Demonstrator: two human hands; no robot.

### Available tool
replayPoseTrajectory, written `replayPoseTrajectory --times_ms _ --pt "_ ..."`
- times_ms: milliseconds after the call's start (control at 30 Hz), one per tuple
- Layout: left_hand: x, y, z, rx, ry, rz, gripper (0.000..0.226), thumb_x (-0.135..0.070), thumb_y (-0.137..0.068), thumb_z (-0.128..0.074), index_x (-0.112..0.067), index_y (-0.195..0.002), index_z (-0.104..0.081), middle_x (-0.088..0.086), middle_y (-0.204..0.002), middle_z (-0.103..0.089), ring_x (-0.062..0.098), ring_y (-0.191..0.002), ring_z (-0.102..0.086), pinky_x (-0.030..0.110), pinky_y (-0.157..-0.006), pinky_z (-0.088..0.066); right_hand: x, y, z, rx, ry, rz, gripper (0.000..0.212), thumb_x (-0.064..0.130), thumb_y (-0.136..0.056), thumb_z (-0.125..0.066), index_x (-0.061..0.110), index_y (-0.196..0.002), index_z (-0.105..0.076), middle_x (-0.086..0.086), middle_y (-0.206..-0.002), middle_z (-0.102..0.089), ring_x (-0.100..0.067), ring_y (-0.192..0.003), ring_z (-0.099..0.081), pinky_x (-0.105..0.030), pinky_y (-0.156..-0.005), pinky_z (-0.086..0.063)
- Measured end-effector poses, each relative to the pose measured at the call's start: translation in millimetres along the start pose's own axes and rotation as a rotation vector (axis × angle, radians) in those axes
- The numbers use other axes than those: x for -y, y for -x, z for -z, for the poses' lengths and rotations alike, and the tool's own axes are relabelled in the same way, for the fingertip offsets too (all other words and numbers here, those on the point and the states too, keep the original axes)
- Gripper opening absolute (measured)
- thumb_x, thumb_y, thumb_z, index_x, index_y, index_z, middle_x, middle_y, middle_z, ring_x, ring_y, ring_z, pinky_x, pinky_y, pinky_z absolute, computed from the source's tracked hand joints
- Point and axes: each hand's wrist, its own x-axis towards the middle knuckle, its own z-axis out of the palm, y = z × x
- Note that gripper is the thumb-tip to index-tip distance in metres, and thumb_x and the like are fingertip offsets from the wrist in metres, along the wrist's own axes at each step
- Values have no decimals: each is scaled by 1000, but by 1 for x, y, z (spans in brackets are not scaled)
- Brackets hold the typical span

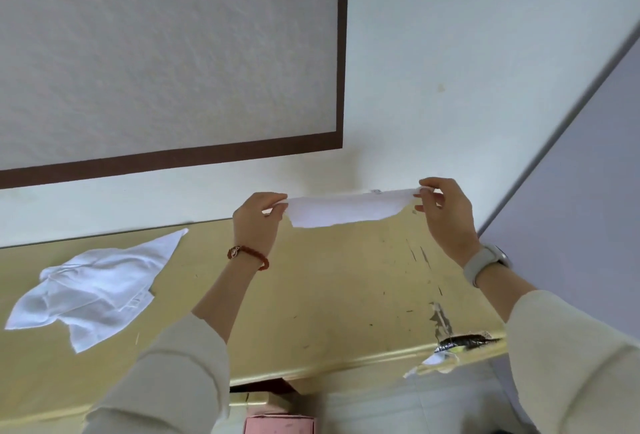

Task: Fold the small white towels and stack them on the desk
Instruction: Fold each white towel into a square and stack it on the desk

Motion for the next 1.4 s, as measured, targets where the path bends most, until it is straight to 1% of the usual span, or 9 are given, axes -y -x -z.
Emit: replayPoseTrajectory --times_ms 67,167,300,433,633,767,900,1033,1400 --pt "21 23 -5 37 -90 -29 16 -1 -83 -62 -4 -96 -71 0 -97 -64 14 -83 -59 -3 -70 -38 -19 23 0 35 66 -46 13 5 -92 -48 7 -100 -58 -8 -103 -57 -26 -86 -62 -36 -79 -53" --pt "63 67 -17 184 -183 23 19 1 -83 -60 -5 -99 -71 6 -105 -67 18 -84 -62 5 -76 -37 -61 70 -3 109 221 -112 13 1 -90 -50 1 -96 -62 -14 -101 -60 -31 -84 -62 -39 -80 -52" --pt "117 115 -34 471 -386 169 21 -14 -89 -56 -15 -106 -69 0 -110 -67 17 -96 -61 19 -82 -40 -117 126 -5 265 403 -267 15 -1 -89 -52 -3 -96 -64 -18 -100 -64 -33 -93 -60 -21 -79 -38" --pt "136 135 -46 621 -419 333 20 -20 -89 -57 -18 -104 -70 1 -104 -69 16 -95 -60 21 -80 -39 -146 149 -4 367 448 -383 16 2 -89 -52 -2 -98 -65 -15 -98 -67 -30 -93 -60 -21 -77 -35" --pt "133 112 -59 426 -117 612 14 -20 -87 -60 -8 -89 -68 6 -84 -65 19 -80 -56 28 -76 -43 -153 115 -12 357 440 -338 14 5 -88 -54 -1 -95 -66 -8 -78 -61 -27 -80 -55 -24 -70 -35" --pt "133 83 -80 223 -22 689 15 -15 -92 -52 -6 -89 -64 9 -86 -62 22 -82 -55 39 -81 -49 -157 71 -31 357 312 -357 16 6 -90 -50 1 -99 -63 -3 -83 -59 -17 -78 -52 -14 -63 -33" --pt "138 58 -107 106 -68 674 19 -14 -95 -46 -2 -93 -60 5 -83 -57 20 -80 -49 22 -62 -40 -171 36 -55 332 205 -370 16 8 -93 -45 5 -101 -59 0 -87 -57 -11 -77 -49 -2 -61 -36" --pt "153 41 -130 73 -137 673 18 -19 -95 -45 -7 -90 -58 1 -80 -57 21 -81 -50 28 -71 -40 -190 16 -76 310 186 -416 19 7 -94 -42 6 -105 -57 -1 -90 -56 -12 -78 -48 -2 -60 -36" --pt "173 39 -148 -3 -278 648 15 -20 -92 -49 -14 -85 -60 -7 -70 -56 12 -67 -49 0 -52 -32 -220 4 -94 323 449 -184 19 5 -92 -44 1 -102 -60 -10 -99 -61 -22 -83 -55 -25 -71 -41"
